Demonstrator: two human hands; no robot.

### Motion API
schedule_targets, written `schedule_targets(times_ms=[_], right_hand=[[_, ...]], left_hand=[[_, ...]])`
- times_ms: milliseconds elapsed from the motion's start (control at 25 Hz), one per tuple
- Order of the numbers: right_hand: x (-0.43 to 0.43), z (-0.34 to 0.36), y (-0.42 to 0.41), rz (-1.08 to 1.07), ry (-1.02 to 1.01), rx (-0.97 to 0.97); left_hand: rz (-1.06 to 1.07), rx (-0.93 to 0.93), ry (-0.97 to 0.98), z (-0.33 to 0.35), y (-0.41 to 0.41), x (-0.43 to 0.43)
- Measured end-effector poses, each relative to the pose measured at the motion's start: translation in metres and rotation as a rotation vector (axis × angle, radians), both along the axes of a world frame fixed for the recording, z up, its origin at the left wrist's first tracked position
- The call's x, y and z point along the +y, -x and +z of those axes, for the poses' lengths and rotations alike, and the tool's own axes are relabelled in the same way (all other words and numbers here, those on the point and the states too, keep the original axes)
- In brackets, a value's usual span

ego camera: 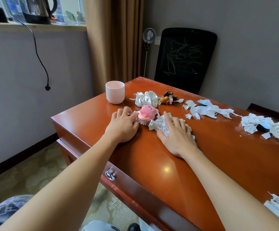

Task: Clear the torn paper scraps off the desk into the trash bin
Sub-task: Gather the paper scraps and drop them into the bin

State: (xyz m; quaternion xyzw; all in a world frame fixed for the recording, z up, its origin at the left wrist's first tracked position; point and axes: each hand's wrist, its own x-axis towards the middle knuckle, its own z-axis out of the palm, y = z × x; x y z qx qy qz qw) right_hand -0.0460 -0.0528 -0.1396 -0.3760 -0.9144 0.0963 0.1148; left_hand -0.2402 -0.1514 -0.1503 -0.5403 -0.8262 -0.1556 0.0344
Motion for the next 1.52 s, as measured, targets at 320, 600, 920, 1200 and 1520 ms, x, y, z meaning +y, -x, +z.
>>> schedule_targets(times_ms=[320, 600, 920, 1200, 1520], right_hand=[[-0.002, 0.001, 0.001, -0.027, -0.036, -0.014], [-0.002, -0.001, 0.001, -0.058, -0.058, 0.05], [-0.007, 0.008, -0.003, -0.047, -0.004, 0.04], [-0.002, 0.0, 0.0, -0.049, -0.071, 0.076], [-0.002, 0.001, 0.0, -0.045, -0.105, 0.05]], left_hand=[[0.01, 0.008, -0.024, 0.0, -0.002, 0.0], [0.028, -0.025, -0.091, -0.001, -0.003, -0.001], [-0.028, -0.027, -0.097, 0.0, -0.003, -0.003], [0.004, -0.004, -0.045, 0.0, -0.003, -0.003], [0.007, -0.09, -0.13, 0.0, -0.002, -0.003]])
